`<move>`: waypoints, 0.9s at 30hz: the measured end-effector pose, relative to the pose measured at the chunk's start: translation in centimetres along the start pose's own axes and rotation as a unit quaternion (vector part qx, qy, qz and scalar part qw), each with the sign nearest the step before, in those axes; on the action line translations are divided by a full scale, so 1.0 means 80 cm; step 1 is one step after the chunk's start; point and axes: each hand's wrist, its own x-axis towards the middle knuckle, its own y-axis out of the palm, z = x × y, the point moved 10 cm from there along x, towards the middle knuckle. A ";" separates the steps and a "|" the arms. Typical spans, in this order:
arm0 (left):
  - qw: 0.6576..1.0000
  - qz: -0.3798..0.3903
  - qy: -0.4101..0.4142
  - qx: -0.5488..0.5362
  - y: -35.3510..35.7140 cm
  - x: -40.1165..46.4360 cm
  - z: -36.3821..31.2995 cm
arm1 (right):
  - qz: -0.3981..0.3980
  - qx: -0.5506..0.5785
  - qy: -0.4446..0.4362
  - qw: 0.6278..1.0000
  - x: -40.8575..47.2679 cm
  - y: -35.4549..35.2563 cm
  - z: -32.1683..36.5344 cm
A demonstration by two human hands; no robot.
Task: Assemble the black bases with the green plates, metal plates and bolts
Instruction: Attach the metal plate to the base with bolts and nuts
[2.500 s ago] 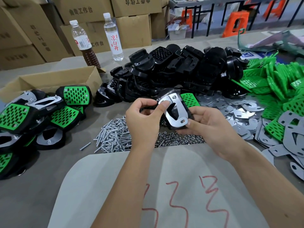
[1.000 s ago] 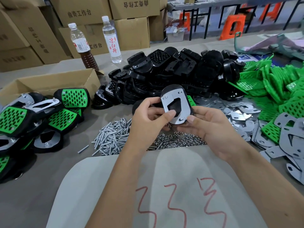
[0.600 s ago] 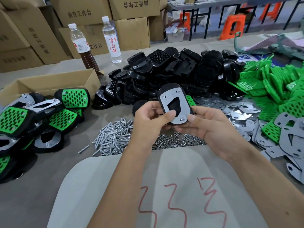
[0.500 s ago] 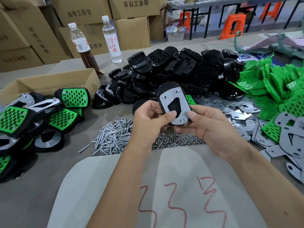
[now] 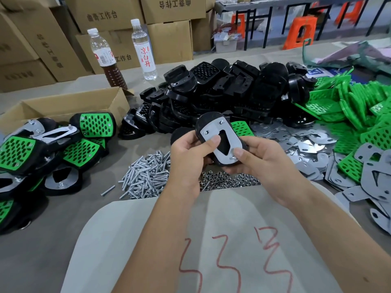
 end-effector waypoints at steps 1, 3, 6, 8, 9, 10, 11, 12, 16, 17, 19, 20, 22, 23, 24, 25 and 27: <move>1.000 -0.006 0.000 0.002 -0.002 0.001 0.000 | -0.005 -0.006 0.003 1.000 0.000 -0.001 -0.001; 1.000 -0.018 0.003 0.005 -0.005 0.001 0.000 | -0.014 -0.015 0.011 1.000 0.000 -0.002 -0.002; 1.000 -0.030 0.000 0.005 -0.006 0.001 0.000 | -0.021 -0.027 0.016 0.999 0.000 -0.005 -0.003; 0.999 -0.036 -0.001 0.001 -0.005 0.001 0.001 | -0.029 -0.039 0.015 0.999 0.000 -0.007 -0.003; 0.999 -0.038 -0.002 0.001 -0.005 0.001 0.002 | -0.035 -0.044 0.013 0.998 0.000 -0.008 -0.003; 0.999 -0.038 -0.003 0.002 -0.004 0.001 0.003 | -0.041 -0.049 0.012 0.998 0.001 -0.009 -0.003; 0.999 -0.038 -0.004 0.001 -0.003 0.001 0.004 | -0.046 -0.053 0.011 0.997 0.001 -0.010 -0.004; 0.999 -0.041 -0.005 -0.003 -0.003 0.001 0.005 | -0.050 -0.055 0.011 0.997 0.002 -0.010 -0.004; 0.998 -0.066 -0.009 -0.016 -0.009 0.000 0.006 | -0.051 -0.054 0.008 0.997 0.002 -0.013 -0.007; 0.998 -0.065 -0.006 -0.013 -0.009 -0.001 0.005 | -0.045 -0.056 0.006 0.997 0.002 -0.012 -0.008; 0.998 -0.068 -0.004 -0.014 -0.010 0.000 0.004 | -0.036 -0.063 -0.001 0.997 0.001 -0.010 -0.007; 0.997 -0.071 -0.004 -0.018 -0.011 0.000 0.003 | -0.036 -0.066 -0.003 0.997 0.001 -0.010 -0.007; 0.997 -0.073 -0.005 -0.031 -0.011 0.000 0.004 | -0.039 -0.074 -0.005 0.996 0.001 -0.009 -0.007; 0.997 -0.071 -0.004 -0.038 -0.009 -0.001 0.003 | -0.043 -0.080 -0.006 0.996 0.001 -0.010 -0.006; 0.997 -0.067 -0.002 -0.043 -0.007 -0.003 0.002 | -0.047 -0.087 -0.010 0.995 0.002 -0.010 -0.005; 0.997 -0.060 0.002 -0.045 -0.004 -0.004 0.000 | -0.051 -0.092 -0.014 0.994 0.002 -0.011 -0.003; 0.998 -0.040 0.014 -0.040 0.004 -0.006 -0.004 | -0.058 -0.086 -0.022 0.994 0.002 -0.013 0.000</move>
